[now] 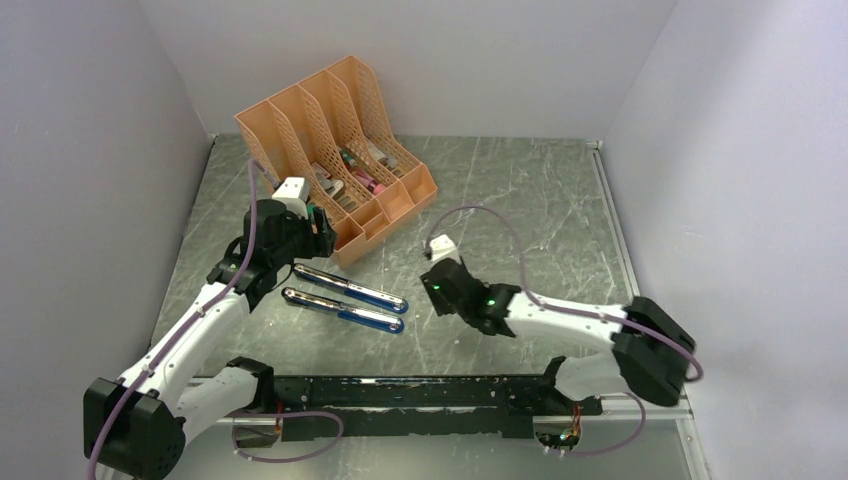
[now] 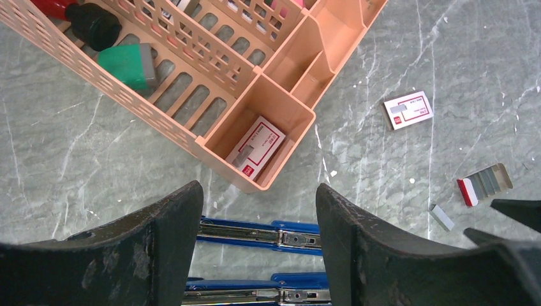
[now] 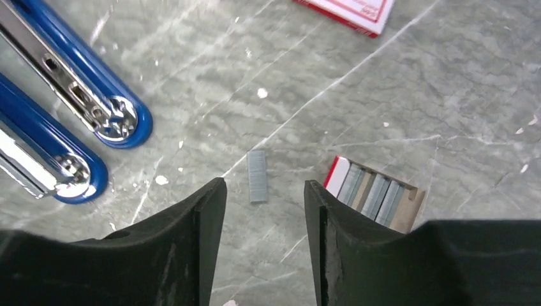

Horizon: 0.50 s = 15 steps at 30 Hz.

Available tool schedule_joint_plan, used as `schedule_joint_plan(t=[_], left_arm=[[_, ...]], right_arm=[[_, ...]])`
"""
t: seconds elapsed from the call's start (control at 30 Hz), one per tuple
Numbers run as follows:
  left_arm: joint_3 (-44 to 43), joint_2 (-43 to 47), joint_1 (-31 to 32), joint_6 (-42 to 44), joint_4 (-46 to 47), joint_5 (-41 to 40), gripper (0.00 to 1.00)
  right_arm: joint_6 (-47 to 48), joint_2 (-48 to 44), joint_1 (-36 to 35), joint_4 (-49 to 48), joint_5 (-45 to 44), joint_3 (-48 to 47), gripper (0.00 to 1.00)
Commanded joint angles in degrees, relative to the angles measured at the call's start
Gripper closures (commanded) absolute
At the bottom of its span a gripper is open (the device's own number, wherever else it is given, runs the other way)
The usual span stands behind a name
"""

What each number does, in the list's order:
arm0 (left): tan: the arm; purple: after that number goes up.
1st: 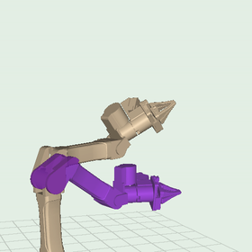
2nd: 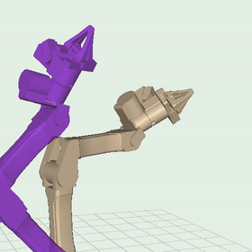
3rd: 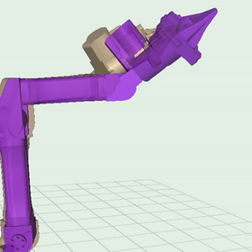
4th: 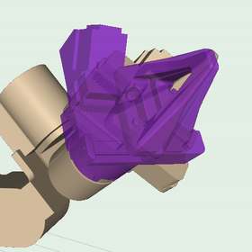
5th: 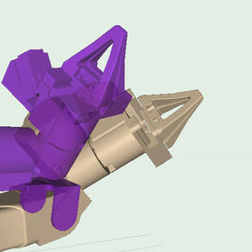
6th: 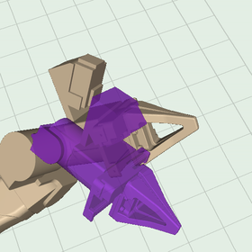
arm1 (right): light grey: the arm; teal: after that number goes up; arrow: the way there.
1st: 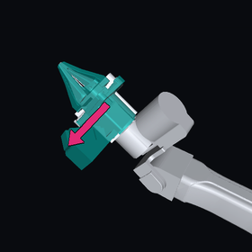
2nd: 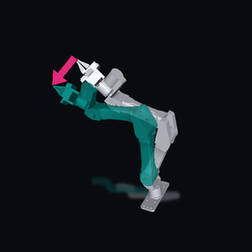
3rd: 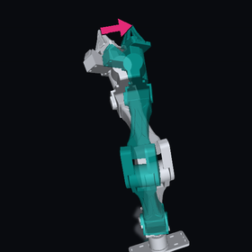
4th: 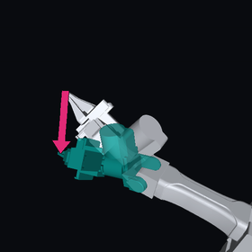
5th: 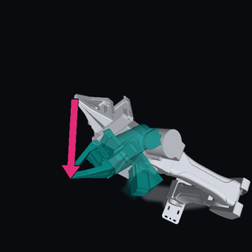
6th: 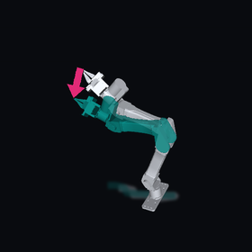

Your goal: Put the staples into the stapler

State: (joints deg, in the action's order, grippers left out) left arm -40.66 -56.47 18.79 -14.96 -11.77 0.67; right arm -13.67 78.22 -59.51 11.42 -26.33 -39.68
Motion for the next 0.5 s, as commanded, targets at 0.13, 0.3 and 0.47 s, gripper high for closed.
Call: schedule_joint_plan(t=[0.13,0.3,0.47], left_arm=[[-1.2,-0.4,-0.8,0.3,2.2,1.1,0.3],[-1.2,-0.5,-0.8,0.3,2.2,0.9,0.31],[-1.2,-0.6,-0.9,0.3,2.1,1.1,0.3]], right_arm=[[-7.9,-10.6,4.3,-18.0,8.7,13.8,0.46],[-8.2,-9.7,4.3,-23.8,9.0,17.3,0.5],[-8.2,-8.1,4.3,-25.7,7.1,19.4,0.53]])
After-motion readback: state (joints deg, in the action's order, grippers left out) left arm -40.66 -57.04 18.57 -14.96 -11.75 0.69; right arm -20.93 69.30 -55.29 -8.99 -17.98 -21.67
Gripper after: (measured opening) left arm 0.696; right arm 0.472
